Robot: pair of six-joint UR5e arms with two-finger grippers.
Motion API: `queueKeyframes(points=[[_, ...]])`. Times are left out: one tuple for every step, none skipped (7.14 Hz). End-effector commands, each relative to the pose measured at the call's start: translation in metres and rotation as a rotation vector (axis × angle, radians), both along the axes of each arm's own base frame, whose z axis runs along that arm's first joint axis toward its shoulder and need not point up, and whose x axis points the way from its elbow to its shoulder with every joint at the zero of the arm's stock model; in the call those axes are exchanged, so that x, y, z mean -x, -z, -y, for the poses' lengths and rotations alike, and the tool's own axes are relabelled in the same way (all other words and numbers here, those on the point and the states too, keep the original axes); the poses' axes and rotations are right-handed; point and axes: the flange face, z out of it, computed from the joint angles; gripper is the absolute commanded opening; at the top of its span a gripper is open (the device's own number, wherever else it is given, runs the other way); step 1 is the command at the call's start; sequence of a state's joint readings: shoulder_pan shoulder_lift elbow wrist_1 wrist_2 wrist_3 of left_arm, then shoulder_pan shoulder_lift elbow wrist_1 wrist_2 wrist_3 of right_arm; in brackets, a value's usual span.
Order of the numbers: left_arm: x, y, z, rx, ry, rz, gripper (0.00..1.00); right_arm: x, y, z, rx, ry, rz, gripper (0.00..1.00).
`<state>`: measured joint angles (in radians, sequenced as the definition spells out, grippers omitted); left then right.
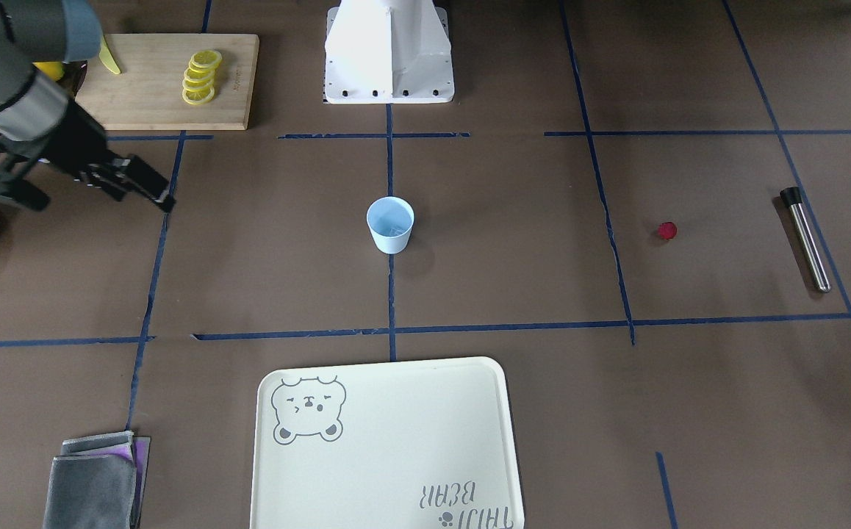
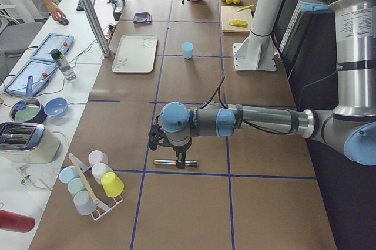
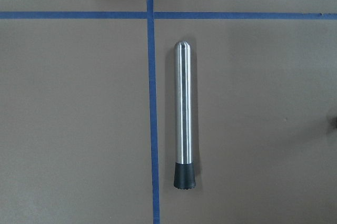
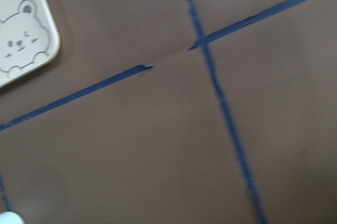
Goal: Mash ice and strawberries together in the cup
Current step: 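Move the right gripper back to the pink bowl, then grasp another ice cube from the pink bowl with the right gripper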
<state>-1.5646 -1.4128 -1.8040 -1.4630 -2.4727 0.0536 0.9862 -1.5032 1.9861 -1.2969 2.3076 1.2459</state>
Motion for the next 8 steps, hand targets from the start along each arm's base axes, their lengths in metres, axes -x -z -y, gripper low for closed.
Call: queueKeyframes(points=[[0.000,0.001,0.000,-0.002,0.000,0.000,1.00,-0.111,-0.109,-0.031,-0.144,0.107,-0.108,1.00],[0.000,0.001,0.000,-0.002,0.000,0.000,1.00,-0.138,-0.159,-0.049,-0.197,0.178,-0.165,1.00],[0.000,0.001,0.000,-0.002,0.000,0.000,1.00,-0.172,-0.205,-0.052,-0.265,0.241,-0.203,1.00],[0.000,0.000,-0.001,0.001,0.000,0.000,1.00,-0.175,-0.213,-0.050,-0.277,0.255,-0.209,1.00],[0.000,0.000,-0.001,0.000,0.000,0.000,1.00,-0.176,-0.217,-0.050,-0.279,0.258,-0.229,1.00],[0.000,0.000,-0.001,0.000,0.000,0.000,1.00,-0.176,-0.218,-0.050,-0.280,0.258,-0.235,1.00],[0.000,0.001,-0.001,-0.002,0.000,0.000,1.00,-0.178,-0.231,-0.049,-0.274,0.253,-0.268,1.00],[0.000,0.001,-0.001,-0.002,-0.001,0.000,1.00,-0.177,-0.251,-0.048,-0.297,0.252,-0.267,1.00]])
